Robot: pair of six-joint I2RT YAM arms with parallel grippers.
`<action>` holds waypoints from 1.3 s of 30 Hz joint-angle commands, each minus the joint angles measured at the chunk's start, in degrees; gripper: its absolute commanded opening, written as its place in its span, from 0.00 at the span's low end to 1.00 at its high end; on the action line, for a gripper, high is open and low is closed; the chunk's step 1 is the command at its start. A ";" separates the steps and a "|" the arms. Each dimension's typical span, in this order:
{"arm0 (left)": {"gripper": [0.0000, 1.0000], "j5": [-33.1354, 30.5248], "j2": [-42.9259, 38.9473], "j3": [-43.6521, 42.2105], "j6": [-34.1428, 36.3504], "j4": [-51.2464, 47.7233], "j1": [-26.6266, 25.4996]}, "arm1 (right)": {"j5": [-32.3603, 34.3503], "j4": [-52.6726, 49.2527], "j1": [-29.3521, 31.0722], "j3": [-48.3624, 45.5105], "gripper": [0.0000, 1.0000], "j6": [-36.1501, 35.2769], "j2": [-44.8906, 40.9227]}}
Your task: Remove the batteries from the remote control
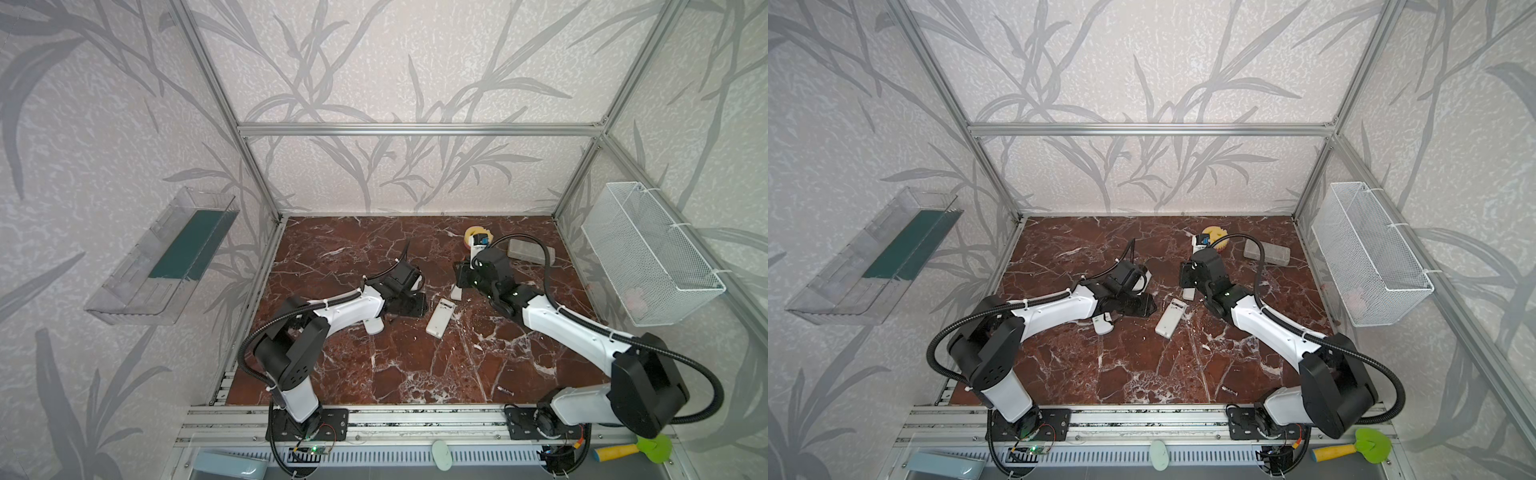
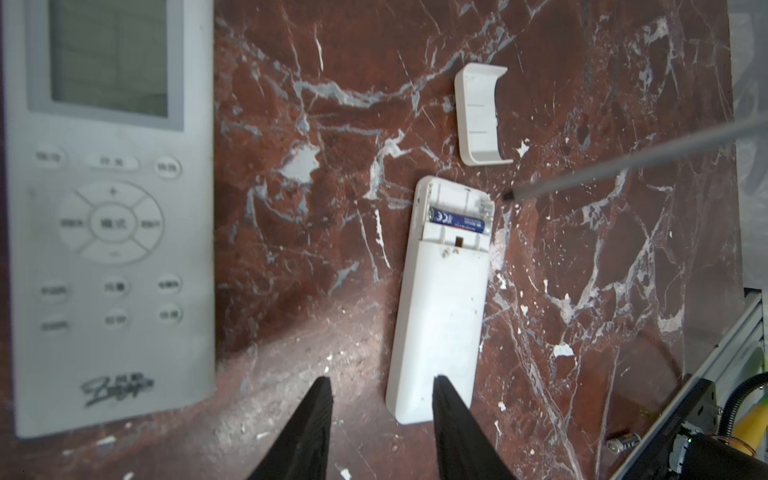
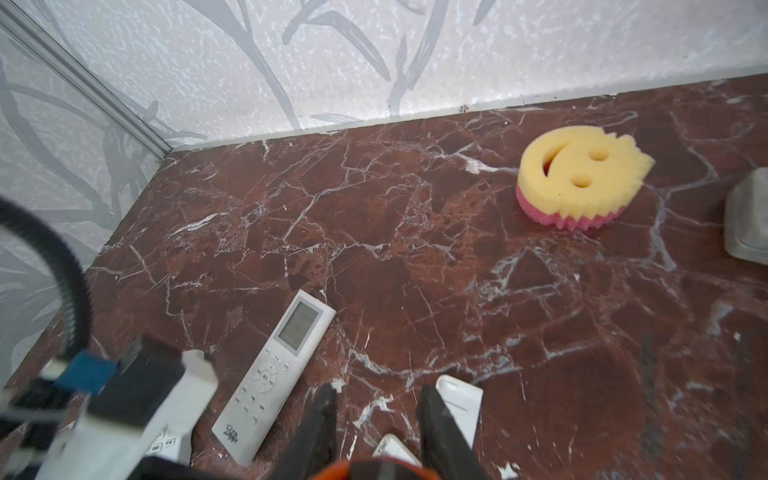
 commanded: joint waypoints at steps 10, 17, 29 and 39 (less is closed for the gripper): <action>0.47 -0.26 -4.44 -11.27 -16.43 11.22 -6.49 | -2.68 2.59 -0.62 1.89 0.00 -3.49 5.39; 0.50 -0.58 -2.07 -10.56 -16.75 11.80 -5.95 | -4.20 -0.42 -1.17 -0.11 0.00 -2.66 2.89; 0.50 0.43 0.12 -9.85 -16.31 12.55 -2.42 | -7.78 -3.10 -2.42 -4.17 0.00 0.64 -2.62; 0.50 1.94 0.15 -9.98 -16.49 12.73 -2.00 | -10.95 -0.10 -3.84 -10.54 0.00 4.77 -4.88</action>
